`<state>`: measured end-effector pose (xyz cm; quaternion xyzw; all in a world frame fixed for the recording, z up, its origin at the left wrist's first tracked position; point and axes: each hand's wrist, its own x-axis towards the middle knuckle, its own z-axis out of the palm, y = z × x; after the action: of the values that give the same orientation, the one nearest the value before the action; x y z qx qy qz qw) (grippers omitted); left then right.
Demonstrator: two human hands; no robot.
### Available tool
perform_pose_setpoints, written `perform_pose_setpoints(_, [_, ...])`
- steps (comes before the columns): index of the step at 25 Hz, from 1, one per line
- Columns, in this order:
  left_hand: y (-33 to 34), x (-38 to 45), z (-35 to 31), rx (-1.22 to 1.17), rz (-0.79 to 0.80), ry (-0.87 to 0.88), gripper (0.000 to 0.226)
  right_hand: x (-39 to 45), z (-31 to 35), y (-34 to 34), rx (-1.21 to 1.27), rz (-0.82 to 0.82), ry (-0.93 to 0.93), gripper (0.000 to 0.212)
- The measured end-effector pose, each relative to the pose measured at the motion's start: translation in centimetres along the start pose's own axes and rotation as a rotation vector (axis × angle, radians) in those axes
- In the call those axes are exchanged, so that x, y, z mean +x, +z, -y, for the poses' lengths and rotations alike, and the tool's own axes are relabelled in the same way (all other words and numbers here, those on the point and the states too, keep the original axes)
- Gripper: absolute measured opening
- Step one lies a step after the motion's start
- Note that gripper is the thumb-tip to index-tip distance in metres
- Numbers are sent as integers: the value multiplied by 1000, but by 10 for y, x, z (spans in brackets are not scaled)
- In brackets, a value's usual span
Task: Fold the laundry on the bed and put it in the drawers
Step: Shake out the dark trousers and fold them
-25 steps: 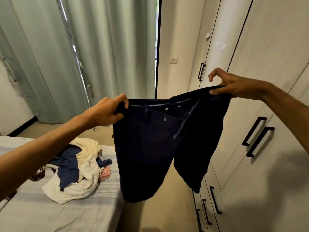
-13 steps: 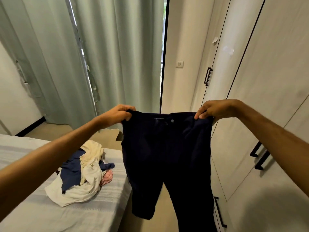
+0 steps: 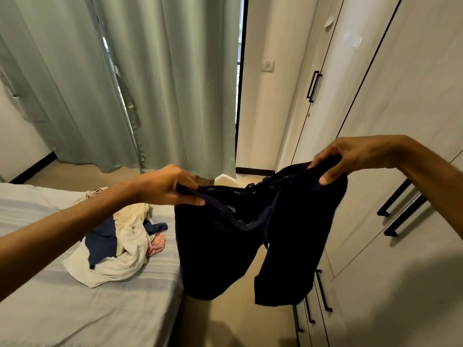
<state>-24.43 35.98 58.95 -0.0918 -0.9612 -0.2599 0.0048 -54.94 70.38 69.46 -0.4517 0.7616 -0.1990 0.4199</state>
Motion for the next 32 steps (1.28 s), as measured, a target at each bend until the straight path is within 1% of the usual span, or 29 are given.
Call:
perform_pose_setpoints(1, [-5, 0, 10, -190, -72, -82, 21, -2, -4, -5, 29, -20, 6, 28])
perform_pose_setpoints(2, [-10, 3, 21, -383, -162, -232, 32, 1, -8, -9, 96, -85, 31, 24])
perform_pose_setpoints(3, [-12, 8, 34, -507, -242, -411, 53, 11, -12, -8, 152, -170, 81, 22])
perform_pose_setpoints(4, [-8, 17, 45, -577, -276, -577, 65, 31, -17, -4, 116, -235, 150, 23])
perform_pose_setpoints(5, [2, 28, 54, -597, -284, -710, 62, 56, -25, 4, 1, -275, 227, 30])
perform_pose_setpoints(6, [16, 42, 61, -595, -284, -811, 47, 85, -34, 17, -109, -284, 303, 37])
perform_pose_setpoints(7, [32, 55, 66, -613, -287, -872, 31, 114, -45, 34, -166, -290, 357, 40])
perform_pose_setpoints(8, [46, 64, 67, -639, -281, -910, 25, 137, -53, 50, -172, -315, 400, 40])
perform_pose_setpoints(11, [88, 64, 69, -720, -246, -901, 13, 162, -80, 92, -95, -380, 457, 30])
perform_pose_setpoints(13, [101, 56, 66, -732, -244, -893, 14, 163, -94, 106, 29, -420, 431, 35])
perform_pose_setpoints(15, [109, 51, 53, -759, -251, -858, 13, 160, -89, 118, 150, -439, 344, 42])
perform_pose_setpoints(16, [112, 50, 42, -783, -240, -805, 12, 158, -81, 124, 186, -431, 285, 40])
perform_pose_setpoints(18, [117, 56, 16, -833, -215, -695, 12, 157, -56, 139, 226, -394, 166, 27])
perform_pose_setpoints(19, [120, 62, 3, -858, -215, -641, 12, 157, -42, 147, 212, -374, 112, 20])
perform_pose_setpoints(21, [125, 75, -18, -841, -256, -557, 13, 161, -20, 163, 104, -350, 27, 11])
perform_pose_setpoints(23, [123, 85, -25, -821, -314, -534, 17, 165, -9, 168, 43, -330, -4, 16])
perform_pose_setpoints(25, [114, 86, -23, -837, -325, -544, 19, 166, -8, 162, 146, -303, 21, 22])
perform_pose_setpoints(27, [105, 85, -19, -839, -325, -560, 17, 165, -7, 156, 242, -228, 22, 25])
perform_pose_setpoints(28, [102, 84, -20, -853, -326, -559, 15, 164, -4, 156, 167, -210, -1, 29])
perform_pose_setpoints(29, [97, 82, -24, -886, -319, -546, 18, 162, -1, 157, 36, -226, -27, 32])
perform_pose_setpoints(30, [94, 81, -26, -928, -291, -513, 23, 160, 0, 159, -92, -276, -56, 34])
perform_pose_setpoints(31, [91, 78, -26, -942, -263, -465, 27, 159, 0, 160, -169, -330, -78, 34])
perform_pose_setpoints(32, [87, 73, -23, -926, -269, -411, 29, 157, -3, 157, -213, -355, -104, 32])
